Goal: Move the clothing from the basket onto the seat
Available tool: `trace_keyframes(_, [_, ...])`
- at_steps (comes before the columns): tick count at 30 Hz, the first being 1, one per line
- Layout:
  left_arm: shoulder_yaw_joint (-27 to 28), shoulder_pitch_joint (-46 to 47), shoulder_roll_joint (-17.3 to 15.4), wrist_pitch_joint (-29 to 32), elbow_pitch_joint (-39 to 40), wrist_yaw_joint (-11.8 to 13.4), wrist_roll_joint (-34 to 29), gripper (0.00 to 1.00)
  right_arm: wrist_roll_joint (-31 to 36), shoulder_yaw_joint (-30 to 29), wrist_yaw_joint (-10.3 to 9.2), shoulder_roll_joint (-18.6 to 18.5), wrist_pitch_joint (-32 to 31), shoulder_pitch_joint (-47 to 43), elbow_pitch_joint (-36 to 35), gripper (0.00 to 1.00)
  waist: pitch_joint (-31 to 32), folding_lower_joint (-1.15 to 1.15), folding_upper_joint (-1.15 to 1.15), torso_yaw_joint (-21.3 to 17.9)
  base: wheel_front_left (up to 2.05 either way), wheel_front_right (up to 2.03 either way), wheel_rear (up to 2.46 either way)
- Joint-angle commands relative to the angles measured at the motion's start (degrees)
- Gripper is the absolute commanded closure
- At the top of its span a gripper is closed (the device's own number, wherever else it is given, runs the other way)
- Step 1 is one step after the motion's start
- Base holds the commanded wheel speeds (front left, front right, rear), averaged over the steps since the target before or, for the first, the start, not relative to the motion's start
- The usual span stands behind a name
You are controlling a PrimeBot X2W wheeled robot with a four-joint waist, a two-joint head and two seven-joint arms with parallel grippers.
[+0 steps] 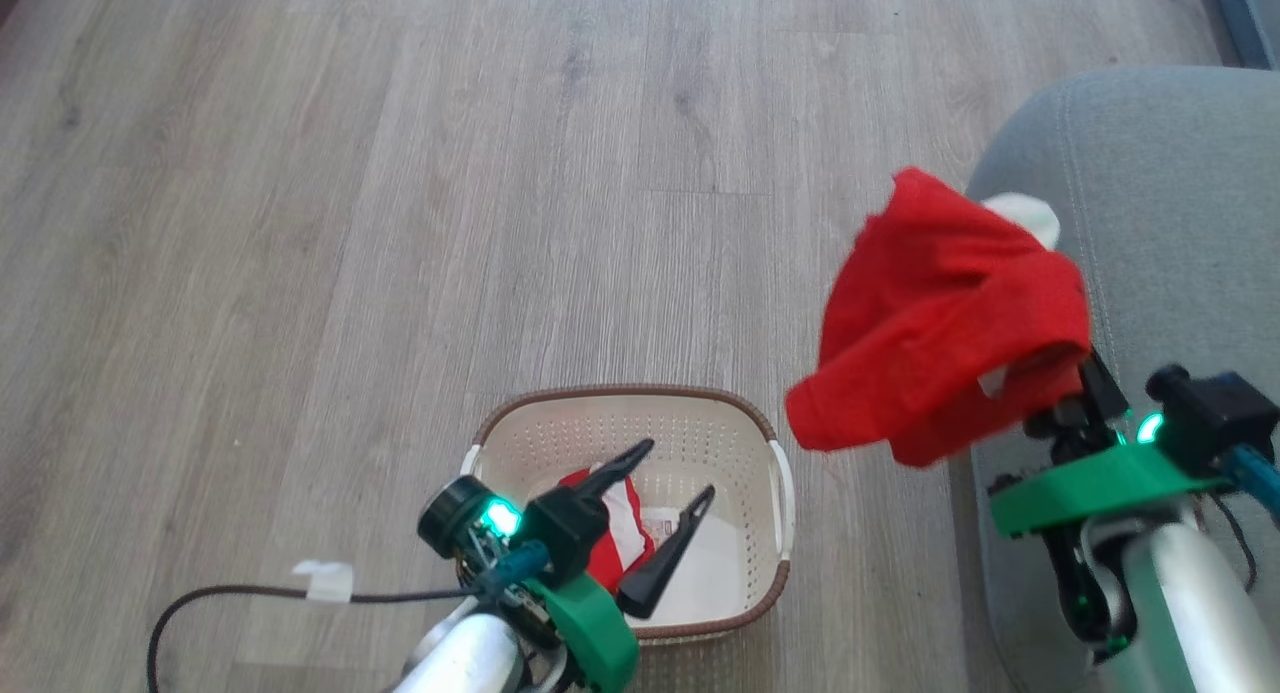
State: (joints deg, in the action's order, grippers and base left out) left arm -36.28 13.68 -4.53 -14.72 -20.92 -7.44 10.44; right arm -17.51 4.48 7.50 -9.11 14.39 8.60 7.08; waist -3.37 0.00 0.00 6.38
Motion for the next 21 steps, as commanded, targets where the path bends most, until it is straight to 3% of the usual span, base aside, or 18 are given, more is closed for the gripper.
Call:
trace_keyframes(1, [2.7,0.9,0.3,-0.3,2.0,0.0,-0.2,0.0,-0.1,0.5,-0.01,-0.2,0.6,0.7,-1.4,1.0,0.0,0.0,0.0,0.0,0.0,0.0,0.0])
trace_keyframes(11, [5.2,-1.6,0.9,-0.3,3.2,0.0,-0.6,0.0,0.7,-4.5,-0.01,1.6,0.6,-3.0,2.1,1.0,0.0,0.0,0.0,0.0,0.0,0.0,0.0])
trace_keyframes(21, [6.2,-2.8,1.4,-0.3,4.4,0.0,0.6,0.0,0.8,-5.7,-0.01,2.9,0.6,-3.4,2.8,1.0,0.0,0.0,0.0,-0.3,0.0,0.0,0.0])
